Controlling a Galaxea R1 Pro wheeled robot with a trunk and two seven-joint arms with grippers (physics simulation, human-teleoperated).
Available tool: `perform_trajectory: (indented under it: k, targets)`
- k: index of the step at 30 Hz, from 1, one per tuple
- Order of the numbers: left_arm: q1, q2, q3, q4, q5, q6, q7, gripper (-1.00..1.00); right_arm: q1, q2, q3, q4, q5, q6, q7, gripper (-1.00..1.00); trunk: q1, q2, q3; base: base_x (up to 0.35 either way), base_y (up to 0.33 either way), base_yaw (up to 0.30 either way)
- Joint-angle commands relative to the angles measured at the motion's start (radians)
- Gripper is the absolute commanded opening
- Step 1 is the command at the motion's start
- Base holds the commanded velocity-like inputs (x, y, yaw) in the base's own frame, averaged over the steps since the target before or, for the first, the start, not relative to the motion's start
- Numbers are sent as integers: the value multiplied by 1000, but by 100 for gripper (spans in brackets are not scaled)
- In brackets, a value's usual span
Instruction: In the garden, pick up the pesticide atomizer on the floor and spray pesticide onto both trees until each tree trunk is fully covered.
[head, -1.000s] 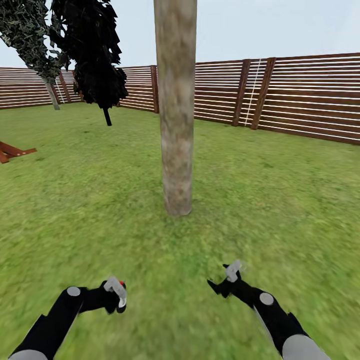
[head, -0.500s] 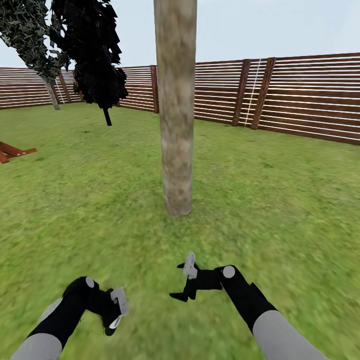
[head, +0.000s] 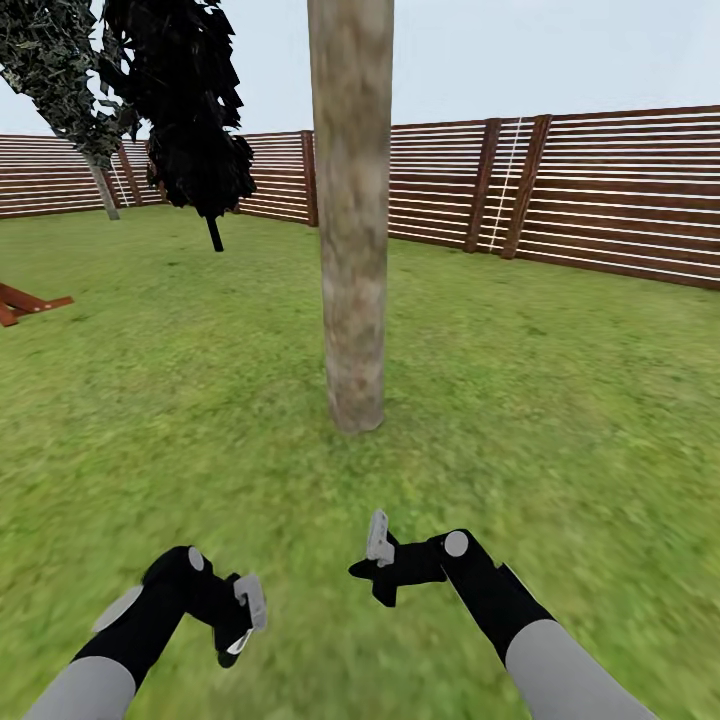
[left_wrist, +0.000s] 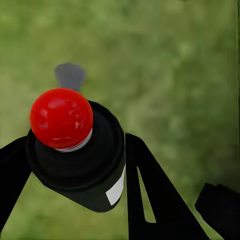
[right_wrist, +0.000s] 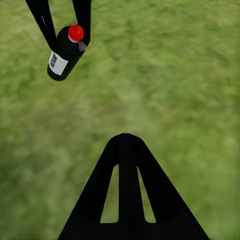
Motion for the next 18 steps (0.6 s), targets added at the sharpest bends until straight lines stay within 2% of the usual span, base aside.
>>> perform_trajectory:
  k: [1, 3, 4, 7, 9, 10, 11, 14, 18]
  targets:
    - [0, -4, -17, 0, 0, -2, 1, -100, 0, 0, 0, 0, 0, 0, 0, -100, 0, 0, 0, 0, 0, 0]
    - [1, -12, -54, 0, 1, -3, 2, -100, -1, 1, 0, 0, 0, 0, -1, -100, 0, 0, 0, 0, 0, 0]
    - [1, -27, -68, -1, 0, -3, 4, -100, -1, 1, 0, 1, 0, 0, 0, -100, 0, 0, 0, 0, 0, 0]
    - [0, -64, -76, -2, -1, -3, 7, -100, -2, 1, 0, 1, -1, 0, 0, -100, 0, 0, 0, 0, 0, 0]
    - [0, -118, -78, -7, -1, -2, 10, -100, -2, 3, 0, 3, -1, 0, -1, -100, 0, 0, 0, 0, 0, 0]
    - [-2, -154, -79, -11, -5, 0, 12, -100, -2, 3, 1, 3, -1, 0, 0, -100, 0, 0, 0, 0, 0, 0]
    - [-6, -167, -79, -14, -4, 0, 13, -100, -2, 4, 1, 3, -1, 0, 0, -100, 0, 0, 0, 0, 0, 0]
    - [-9, -181, -78, -16, -3, 0, 25, -100, -2, 5, 1, 3, -2, 0, 1, -100, 0, 0, 0, 0, 0, 0]
    - [-10, -184, -78, -17, -1, 0, 29, -100, -2, 6, 2, 4, -3, 0, 1, -100, 0, 0, 0, 0, 0, 0]
